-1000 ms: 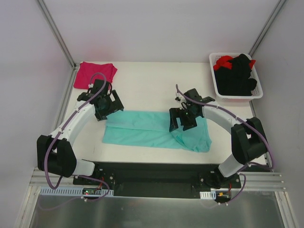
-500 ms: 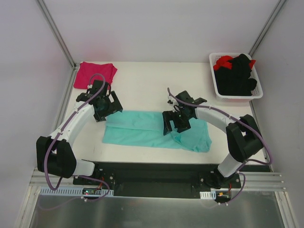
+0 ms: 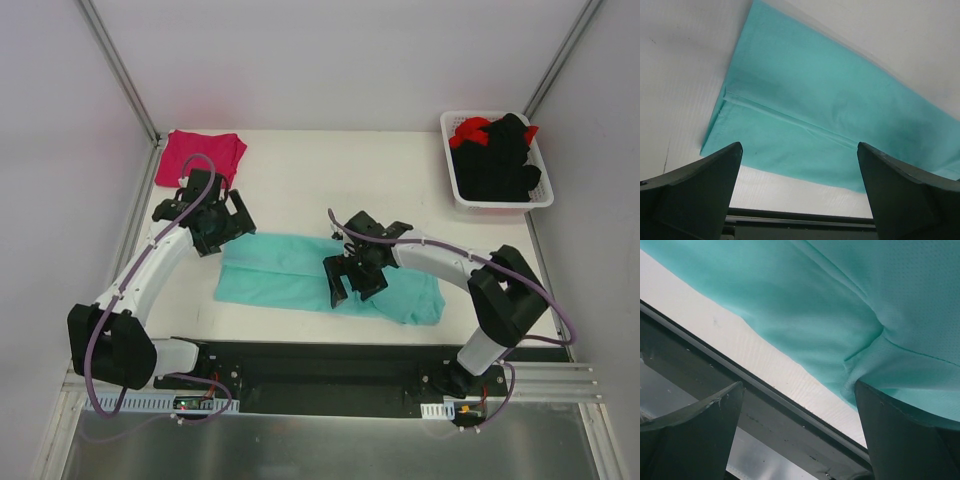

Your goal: Fold and stack the t-shirts

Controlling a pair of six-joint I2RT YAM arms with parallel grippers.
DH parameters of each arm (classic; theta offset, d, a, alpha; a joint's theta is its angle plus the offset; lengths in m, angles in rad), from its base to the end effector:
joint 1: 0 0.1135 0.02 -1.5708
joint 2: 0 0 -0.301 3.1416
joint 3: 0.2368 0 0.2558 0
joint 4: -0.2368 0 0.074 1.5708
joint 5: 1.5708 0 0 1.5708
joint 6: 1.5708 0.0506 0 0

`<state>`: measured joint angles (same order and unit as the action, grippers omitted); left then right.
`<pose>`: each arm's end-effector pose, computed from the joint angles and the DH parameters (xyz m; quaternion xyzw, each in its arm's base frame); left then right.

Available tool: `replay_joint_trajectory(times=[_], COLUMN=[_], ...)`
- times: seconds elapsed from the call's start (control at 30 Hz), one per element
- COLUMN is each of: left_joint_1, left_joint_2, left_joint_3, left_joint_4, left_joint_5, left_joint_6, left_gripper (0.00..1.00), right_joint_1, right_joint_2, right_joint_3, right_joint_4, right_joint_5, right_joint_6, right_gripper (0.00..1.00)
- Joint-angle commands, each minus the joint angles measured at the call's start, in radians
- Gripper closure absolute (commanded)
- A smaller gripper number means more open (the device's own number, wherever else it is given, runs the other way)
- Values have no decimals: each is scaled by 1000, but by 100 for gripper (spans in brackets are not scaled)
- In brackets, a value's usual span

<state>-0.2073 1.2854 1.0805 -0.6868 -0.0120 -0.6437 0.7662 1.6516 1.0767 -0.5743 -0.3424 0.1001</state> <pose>0.2635 -0.0548 0.3135 -0.2061 0.9201 -0.1323 0.3057 0.2299 0.2448 0.2177 -0.3487 0.8990 0.2377 0.1172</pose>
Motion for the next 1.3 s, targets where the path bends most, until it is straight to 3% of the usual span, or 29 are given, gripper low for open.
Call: replay_joint_trajectory(times=[0.0,0.43,0.63,0.73,0.77,0.83,1.0,1.27], left_joint_1=[11,13,-4,-62,-116,-180,-470,-586], left_joint_2=[-37,-40,-17,12,49,92,297,451], left_joint_3=[-7,-1,13,21,27,45,160,263], left_joint_4=[-26,-34,-25,3,6,44,104,286], left_joint_5=[-6,-8,38,55,63,81,125,320], left_joint_6=[6,12,-2,2,3,3,22,-5], left_gripper=[1,1,1,1,1,2,7,10], right_joint_1=[18,16,-19,-103,-122,-171,-211,-272], right_joint_2=[-19,-78,-163,-232,-249,-283,-447,-523], right_joint_3=[-24,305,315,234,180,125,-90,-233], right_joint_4=[-15,-304,-349,-311,-314,-306,-236,-193], right_joint_5=[60,305,486,499,514,520,539,566], right_joint_6=[38,-20,29,78,101,150,214,182], right_gripper=[4,4,4,53,80,95,99,99])
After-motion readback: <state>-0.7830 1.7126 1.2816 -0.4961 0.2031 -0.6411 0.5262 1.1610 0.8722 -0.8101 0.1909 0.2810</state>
